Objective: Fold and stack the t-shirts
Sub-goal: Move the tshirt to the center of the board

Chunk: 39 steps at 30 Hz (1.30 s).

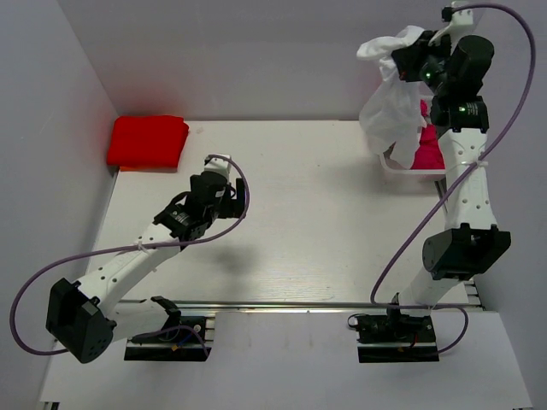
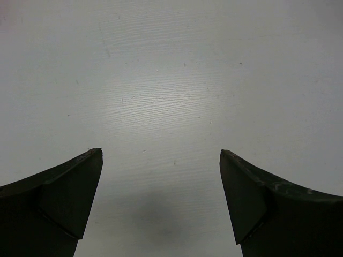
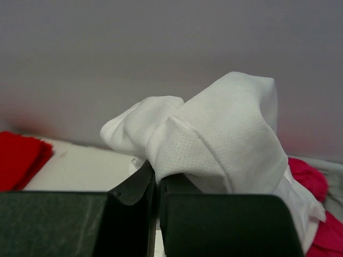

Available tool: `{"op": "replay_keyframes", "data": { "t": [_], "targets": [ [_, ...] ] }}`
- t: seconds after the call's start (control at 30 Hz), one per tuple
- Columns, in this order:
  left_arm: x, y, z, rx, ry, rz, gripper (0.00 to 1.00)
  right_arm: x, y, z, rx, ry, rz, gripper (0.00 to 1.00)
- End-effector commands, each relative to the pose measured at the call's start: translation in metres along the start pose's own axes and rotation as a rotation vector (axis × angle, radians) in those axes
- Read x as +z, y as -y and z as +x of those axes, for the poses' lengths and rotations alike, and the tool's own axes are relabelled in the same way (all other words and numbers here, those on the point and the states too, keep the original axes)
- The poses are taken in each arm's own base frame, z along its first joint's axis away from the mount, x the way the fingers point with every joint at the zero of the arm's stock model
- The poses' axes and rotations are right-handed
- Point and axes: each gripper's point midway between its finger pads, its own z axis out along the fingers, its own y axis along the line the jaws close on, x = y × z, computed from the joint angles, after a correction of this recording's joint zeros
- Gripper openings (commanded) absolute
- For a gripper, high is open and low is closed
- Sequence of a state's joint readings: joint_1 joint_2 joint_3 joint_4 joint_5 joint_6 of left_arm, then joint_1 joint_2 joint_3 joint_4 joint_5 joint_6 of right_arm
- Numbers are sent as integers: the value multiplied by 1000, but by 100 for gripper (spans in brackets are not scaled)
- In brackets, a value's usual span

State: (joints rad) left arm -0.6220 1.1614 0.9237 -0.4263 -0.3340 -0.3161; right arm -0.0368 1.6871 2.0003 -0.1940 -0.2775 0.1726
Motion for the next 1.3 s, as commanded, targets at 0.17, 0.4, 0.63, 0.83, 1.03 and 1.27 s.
{"op": "replay_keyframes", "data": {
  "t": [0.17, 0.4, 0.63, 0.83, 1.03, 1.27],
  "targets": [
    [-10, -19, 3, -66, 19, -84, 100, -35, -149, -23, -3, 32, -509, 0],
    [-21, -55, -1, -203, 7, -313, 100, -57, -207, 9, 24, -10, -693, 0],
    [-26, -64, -2, -232, 5, -344, 100, -62, -244, 69, 83, -108, -776, 0],
    [-28, -64, 1, -236, 8, -333, 100, -56, -250, 157, 150, -246, -718, 0],
    [-27, -65, 5, -237, 9, -333, 100, -65, -247, 282, 223, -456, -616, 0],
    [-20, -62, 13, -223, -27, -329, 100, -93, -258, 407, 257, -760, -560, 4]
  ]
}}
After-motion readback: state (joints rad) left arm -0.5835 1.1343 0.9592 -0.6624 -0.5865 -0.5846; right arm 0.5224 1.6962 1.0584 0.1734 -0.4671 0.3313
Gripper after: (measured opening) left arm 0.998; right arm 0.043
